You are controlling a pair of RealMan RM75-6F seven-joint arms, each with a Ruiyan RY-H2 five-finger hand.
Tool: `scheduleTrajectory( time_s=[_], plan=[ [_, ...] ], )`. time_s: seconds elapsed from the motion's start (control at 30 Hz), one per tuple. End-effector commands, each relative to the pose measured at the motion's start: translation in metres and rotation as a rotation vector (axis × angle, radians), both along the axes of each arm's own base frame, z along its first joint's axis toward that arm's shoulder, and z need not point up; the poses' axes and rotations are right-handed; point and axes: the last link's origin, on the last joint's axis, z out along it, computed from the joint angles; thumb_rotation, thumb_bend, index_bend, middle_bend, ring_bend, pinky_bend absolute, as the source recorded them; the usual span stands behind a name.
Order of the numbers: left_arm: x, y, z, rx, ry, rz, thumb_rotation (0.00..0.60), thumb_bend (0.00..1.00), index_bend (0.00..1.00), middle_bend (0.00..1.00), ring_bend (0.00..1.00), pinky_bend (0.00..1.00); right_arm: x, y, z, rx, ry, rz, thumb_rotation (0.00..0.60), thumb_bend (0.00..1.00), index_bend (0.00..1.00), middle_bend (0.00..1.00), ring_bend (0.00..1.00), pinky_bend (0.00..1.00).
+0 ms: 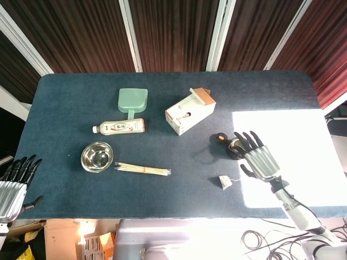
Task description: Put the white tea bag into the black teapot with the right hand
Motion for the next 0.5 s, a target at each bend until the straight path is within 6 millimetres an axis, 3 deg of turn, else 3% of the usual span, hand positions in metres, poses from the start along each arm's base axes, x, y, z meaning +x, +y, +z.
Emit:
scheduleTrajectory(
  time_s=[0.03,0.2,0.5],
  plan=[
    [-0.022,-0.048,-0.024,-0.024,-0.033,-0.019,0.600,0.02,0.00,0.02,0.00,0.10,-0.054,0.022,0.014,0.003,0.039,-0.086,0.600,0.32,0.36,0.00,0.00,0.00],
    [-0.038,-0.060,-0.044,-0.026,-0.038,-0.027,0.600,0.02,0.00,0.02,0.00,0.10,-0.092,0.021,-0.002,0.042,0.008,-0.182,0.600,0.32,0.41,0.00,0.00,0.00],
    [-0.052,-0.058,-0.058,-0.054,-0.018,0.007,0.600,0.03,0.00,0.02,0.00,0.10,-0.118,0.007,-0.040,0.101,0.018,-0.234,0.600,0.32,0.46,0.00,0.00,0.00]
  ],
)
